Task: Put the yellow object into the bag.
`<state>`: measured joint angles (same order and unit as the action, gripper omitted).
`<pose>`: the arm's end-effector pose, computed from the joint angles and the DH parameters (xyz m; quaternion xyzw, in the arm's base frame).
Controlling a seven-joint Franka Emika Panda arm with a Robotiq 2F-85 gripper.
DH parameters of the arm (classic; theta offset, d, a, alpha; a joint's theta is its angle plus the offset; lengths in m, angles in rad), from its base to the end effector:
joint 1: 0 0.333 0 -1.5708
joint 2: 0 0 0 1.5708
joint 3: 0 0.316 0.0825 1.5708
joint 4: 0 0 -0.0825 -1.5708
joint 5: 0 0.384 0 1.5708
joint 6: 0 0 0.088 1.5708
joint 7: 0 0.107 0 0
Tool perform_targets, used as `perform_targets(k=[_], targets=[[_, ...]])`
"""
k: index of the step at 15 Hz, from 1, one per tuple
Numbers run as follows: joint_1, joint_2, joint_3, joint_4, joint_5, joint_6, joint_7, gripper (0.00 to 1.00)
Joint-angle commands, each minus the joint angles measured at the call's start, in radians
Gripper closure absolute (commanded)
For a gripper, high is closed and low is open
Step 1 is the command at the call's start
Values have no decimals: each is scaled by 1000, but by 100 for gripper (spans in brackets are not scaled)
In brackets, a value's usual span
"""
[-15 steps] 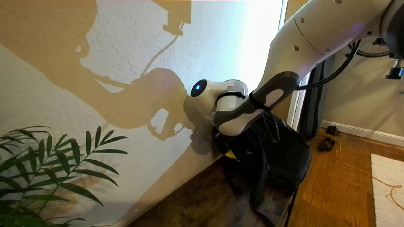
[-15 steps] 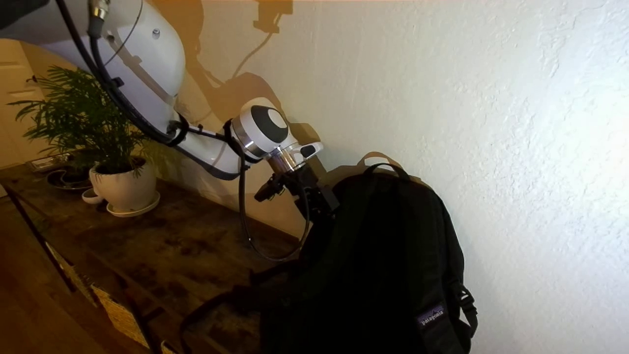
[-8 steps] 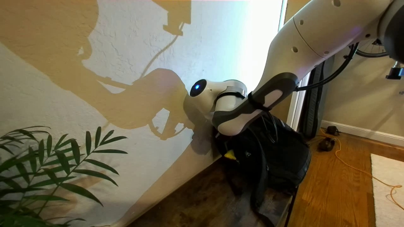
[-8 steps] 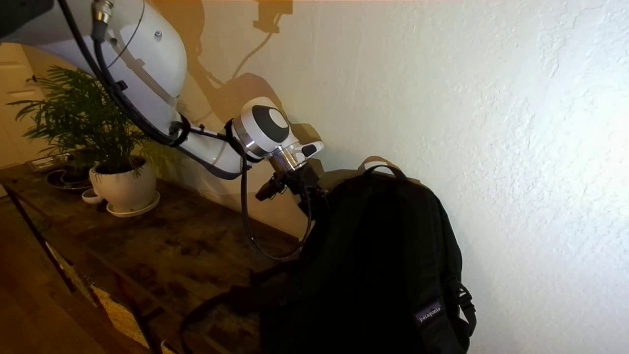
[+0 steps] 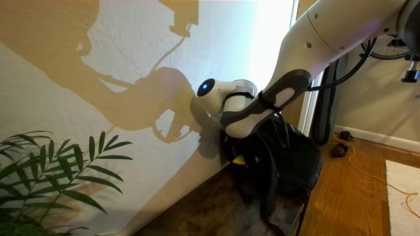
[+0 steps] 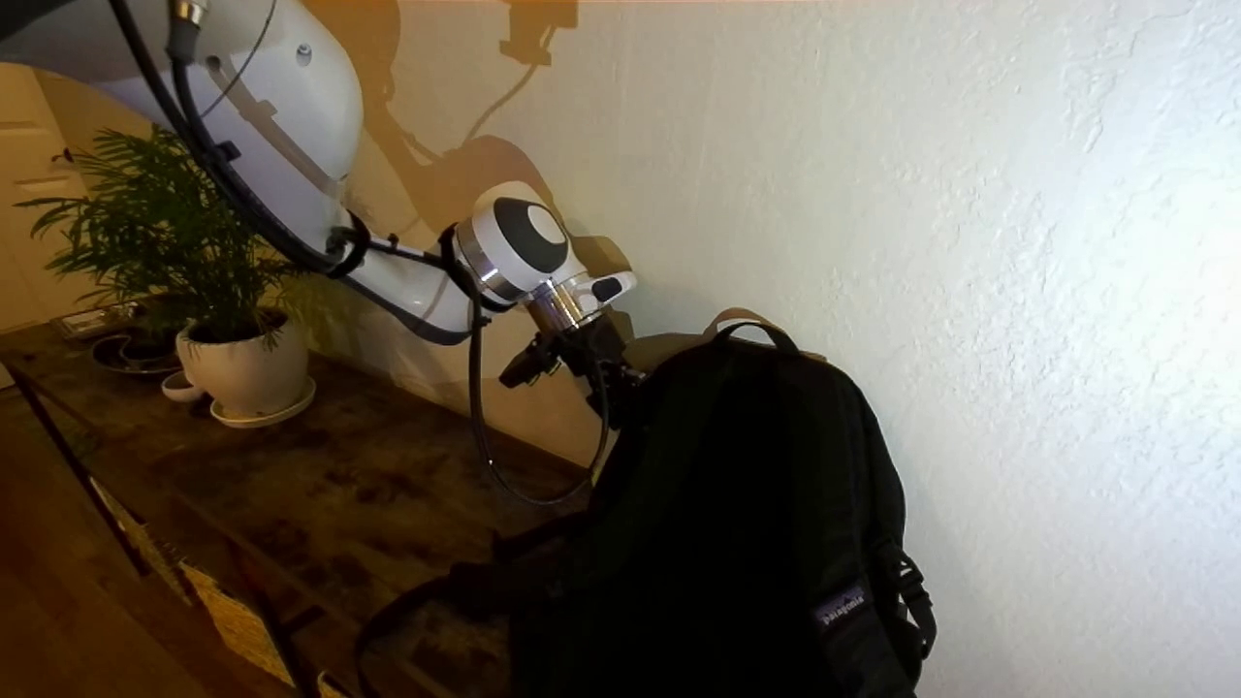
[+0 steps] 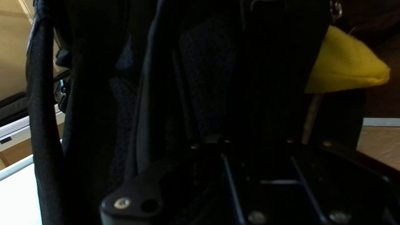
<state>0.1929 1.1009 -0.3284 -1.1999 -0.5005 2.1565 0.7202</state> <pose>0.7432 -0.0533 0.1247 0.9213 -0.1786 0.0504 0.3418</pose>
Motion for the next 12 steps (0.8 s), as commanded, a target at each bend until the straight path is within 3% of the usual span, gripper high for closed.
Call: perform_targets(k=[1,8,12], targets=[[0,-148,39,-142,31,58,-40,92],[1,-361,89,-333,71,149,-74,92],[0,-468,95,-457,57,270,-55,93]])
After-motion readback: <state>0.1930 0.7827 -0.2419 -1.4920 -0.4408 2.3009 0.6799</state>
